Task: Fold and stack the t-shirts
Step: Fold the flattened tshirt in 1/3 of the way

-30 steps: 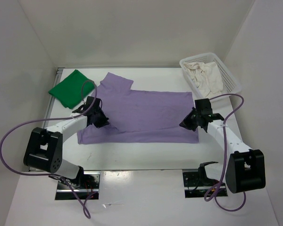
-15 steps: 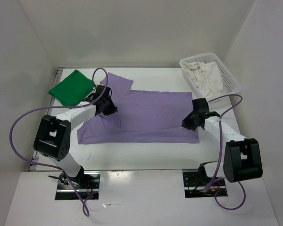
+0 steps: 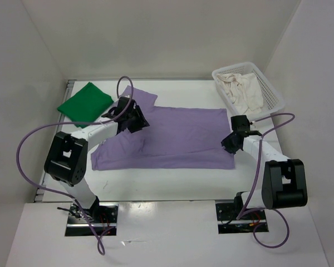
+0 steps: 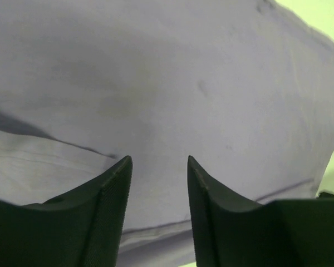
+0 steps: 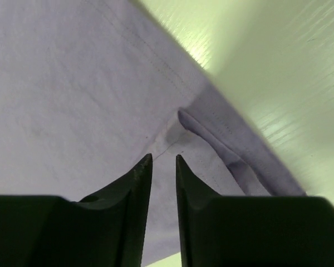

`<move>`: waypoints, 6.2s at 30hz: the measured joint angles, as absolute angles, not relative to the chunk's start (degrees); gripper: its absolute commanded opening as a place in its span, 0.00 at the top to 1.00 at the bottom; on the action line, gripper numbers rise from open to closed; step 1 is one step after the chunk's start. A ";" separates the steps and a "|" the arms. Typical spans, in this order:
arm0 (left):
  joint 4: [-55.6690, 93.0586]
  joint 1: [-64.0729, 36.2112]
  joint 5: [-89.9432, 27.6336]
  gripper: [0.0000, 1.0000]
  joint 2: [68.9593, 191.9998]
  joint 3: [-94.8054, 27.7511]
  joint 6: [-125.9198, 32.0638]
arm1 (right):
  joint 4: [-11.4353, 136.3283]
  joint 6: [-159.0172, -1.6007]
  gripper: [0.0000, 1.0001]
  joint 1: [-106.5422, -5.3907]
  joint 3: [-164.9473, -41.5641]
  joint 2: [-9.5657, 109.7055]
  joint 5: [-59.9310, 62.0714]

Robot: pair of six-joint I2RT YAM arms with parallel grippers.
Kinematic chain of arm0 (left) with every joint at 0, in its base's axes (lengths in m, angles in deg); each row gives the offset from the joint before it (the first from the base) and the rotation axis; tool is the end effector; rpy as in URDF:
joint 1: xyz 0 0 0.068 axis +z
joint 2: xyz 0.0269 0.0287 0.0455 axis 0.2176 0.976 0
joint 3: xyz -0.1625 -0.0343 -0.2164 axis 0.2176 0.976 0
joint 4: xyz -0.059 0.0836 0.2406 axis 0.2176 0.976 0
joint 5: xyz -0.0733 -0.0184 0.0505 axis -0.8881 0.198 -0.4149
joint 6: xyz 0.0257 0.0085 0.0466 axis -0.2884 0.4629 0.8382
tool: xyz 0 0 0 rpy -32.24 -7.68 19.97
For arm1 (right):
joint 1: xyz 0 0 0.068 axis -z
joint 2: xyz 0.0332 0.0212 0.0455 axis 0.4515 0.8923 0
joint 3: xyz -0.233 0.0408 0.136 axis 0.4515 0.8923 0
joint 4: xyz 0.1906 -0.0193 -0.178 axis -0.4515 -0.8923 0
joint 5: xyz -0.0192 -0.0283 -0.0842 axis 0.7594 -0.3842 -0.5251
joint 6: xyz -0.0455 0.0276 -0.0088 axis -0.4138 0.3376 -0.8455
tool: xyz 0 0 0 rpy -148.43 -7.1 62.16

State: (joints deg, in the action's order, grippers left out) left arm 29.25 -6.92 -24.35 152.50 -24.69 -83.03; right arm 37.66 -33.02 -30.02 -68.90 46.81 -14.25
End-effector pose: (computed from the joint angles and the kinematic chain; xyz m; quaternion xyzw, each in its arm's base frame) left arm 0.3498 -0.1248 0.2136 -0.2180 0.8891 -0.2323 0.3288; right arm 0.2482 0.0091 0.1775 0.4308 0.8670 0.0590 0.2435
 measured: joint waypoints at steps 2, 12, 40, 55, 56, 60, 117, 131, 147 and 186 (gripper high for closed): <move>29.29 -7.46 -25.18 0.46 152.22 -24.69 -82.94 | 37.63 -32.95 0.67 -29.65 -68.92 46.81 -15.15; 29.09 -6.06 -26.88 0.47 135.63 -12.14 -82.48 | 37.63 -32.95 0.62 -27.44 -70.12 49.56 -17.44; 26.56 6.83 -27.56 0.49 146.62 -7.20 -83.64 | 39.78 -35.18 0.98 -27.44 -71.46 54.81 -14.80; 26.10 11.95 -27.25 0.52 145.35 -5.96 -83.71 | 36.98 -35.16 1.00 -25.23 -72.64 48.23 -18.01; 26.10 12.25 -27.25 0.52 145.35 -5.96 -83.71 | 36.56 -35.16 1.00 -24.77 -72.64 47.97 -18.32; 26.10 12.75 -27.30 0.52 145.33 -5.96 -83.75 | 36.08 -35.66 0.86 -23.59 -72.64 47.01 -18.23; 24.28 9.54 -29.70 0.47 146.29 -6.88 -86.90 | 35.01 -39.03 0.58 -22.11 -74.58 54.31 -15.50; 30.10 7.47 -37.85 0.55 125.29 0.75 -83.84 | 32.74 -38.33 0.94 -33.25 -76.29 42.99 -13.60; 32.28 10.02 -40.89 0.51 132.72 7.00 -84.78 | 38.75 -28.54 0.96 -53.36 -68.96 54.05 -6.30; 33.84 15.46 -39.17 0.59 139.21 -7.25 -80.28 | 39.97 -28.27 0.99 -81.08 -97.97 76.89 -1.07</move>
